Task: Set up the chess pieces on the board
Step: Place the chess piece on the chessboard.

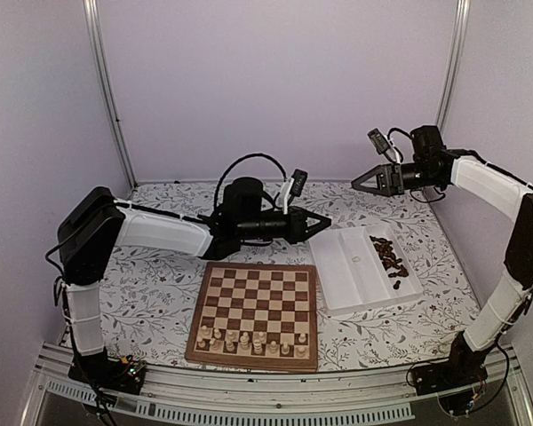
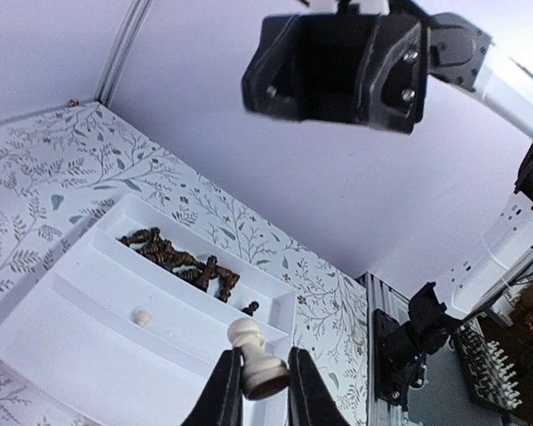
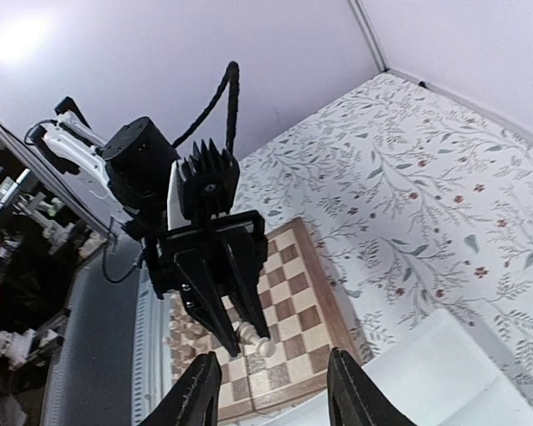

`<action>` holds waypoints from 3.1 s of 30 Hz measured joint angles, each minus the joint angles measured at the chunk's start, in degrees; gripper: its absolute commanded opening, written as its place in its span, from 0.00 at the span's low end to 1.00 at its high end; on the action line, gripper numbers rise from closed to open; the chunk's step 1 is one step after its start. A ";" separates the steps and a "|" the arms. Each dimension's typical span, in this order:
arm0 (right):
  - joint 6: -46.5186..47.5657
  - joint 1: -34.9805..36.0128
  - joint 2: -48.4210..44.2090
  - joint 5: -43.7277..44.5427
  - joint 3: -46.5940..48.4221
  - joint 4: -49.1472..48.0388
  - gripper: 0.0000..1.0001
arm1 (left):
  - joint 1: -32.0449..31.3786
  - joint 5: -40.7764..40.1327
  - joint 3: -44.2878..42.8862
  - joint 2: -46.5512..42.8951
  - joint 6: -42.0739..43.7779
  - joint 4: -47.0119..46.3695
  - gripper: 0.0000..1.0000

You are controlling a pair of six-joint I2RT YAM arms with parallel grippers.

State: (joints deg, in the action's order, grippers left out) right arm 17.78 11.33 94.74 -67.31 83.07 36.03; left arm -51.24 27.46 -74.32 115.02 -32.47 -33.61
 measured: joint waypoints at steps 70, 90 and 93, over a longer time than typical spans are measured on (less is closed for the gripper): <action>15.02 35.87 -4.63 31.58 -16.04 -4.26 0.05 | 11.54 -34.40 10.75 -28.33 33.11 33.42 0.64; 20.65 49.16 8.17 39.89 -12.48 -3.06 0.05 | 11.93 -35.78 11.41 -35.65 31.85 35.26 0.65; 20.65 49.44 8.96 40.48 -11.28 -2.93 0.05 | 11.93 -35.71 11.41 -35.67 31.80 35.26 0.65</action>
State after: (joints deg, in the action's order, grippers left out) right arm 38.44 60.77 103.70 -26.83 71.79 33.10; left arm -39.31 -8.25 -62.92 79.35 -0.67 1.65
